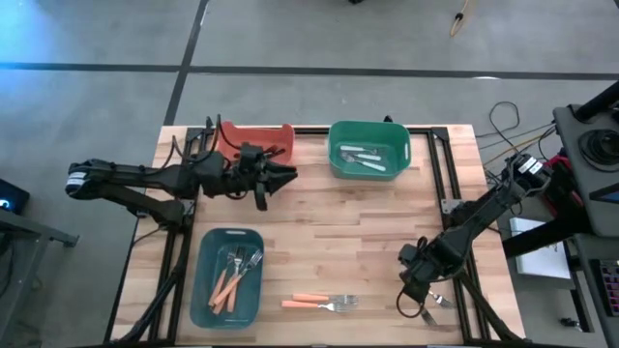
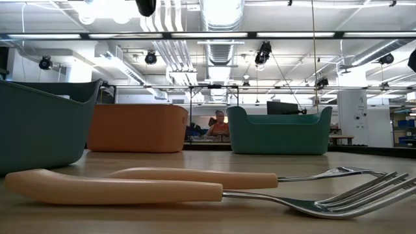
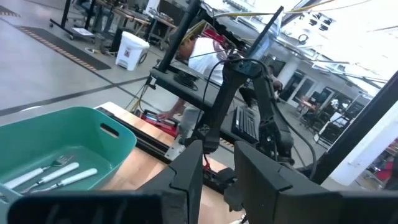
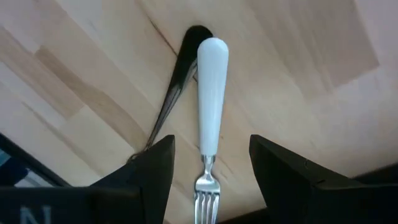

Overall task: Sort silverware by color (type)
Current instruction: Put the white fork into the green bin

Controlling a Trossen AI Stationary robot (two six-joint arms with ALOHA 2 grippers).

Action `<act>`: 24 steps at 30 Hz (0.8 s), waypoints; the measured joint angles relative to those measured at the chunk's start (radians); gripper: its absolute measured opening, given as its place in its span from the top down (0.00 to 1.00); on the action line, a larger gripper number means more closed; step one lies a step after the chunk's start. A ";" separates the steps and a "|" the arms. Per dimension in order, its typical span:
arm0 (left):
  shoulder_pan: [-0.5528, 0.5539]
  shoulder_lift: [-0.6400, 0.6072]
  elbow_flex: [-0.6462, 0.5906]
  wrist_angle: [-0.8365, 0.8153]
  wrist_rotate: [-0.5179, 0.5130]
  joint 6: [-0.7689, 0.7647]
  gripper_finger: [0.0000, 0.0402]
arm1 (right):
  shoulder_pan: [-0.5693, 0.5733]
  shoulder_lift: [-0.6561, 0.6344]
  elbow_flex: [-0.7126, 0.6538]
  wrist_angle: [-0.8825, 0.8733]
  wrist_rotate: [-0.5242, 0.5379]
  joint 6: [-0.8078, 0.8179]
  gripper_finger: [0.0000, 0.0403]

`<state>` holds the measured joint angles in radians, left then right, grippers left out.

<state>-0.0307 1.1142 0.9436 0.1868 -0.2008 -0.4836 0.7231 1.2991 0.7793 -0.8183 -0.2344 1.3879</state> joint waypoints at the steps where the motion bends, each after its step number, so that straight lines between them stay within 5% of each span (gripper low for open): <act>1: 0.000 0.002 0.000 0.000 0.000 -0.001 0.81 | 0.000 0.000 -0.008 0.015 0.001 0.000 0.51; 12: 0.000 0.025 0.004 -0.002 0.000 -0.013 0.81 | 0.060 0.000 -0.018 0.066 0.162 -0.042 0.55; 24: 0.001 0.027 0.004 -0.003 -0.002 -0.016 0.81 | 0.125 0.011 -0.019 0.046 0.219 -0.059 0.63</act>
<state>-0.0299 1.1408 0.9476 0.1837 -0.2031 -0.4992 0.8478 1.3102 0.7608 -0.7728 -0.0156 1.3292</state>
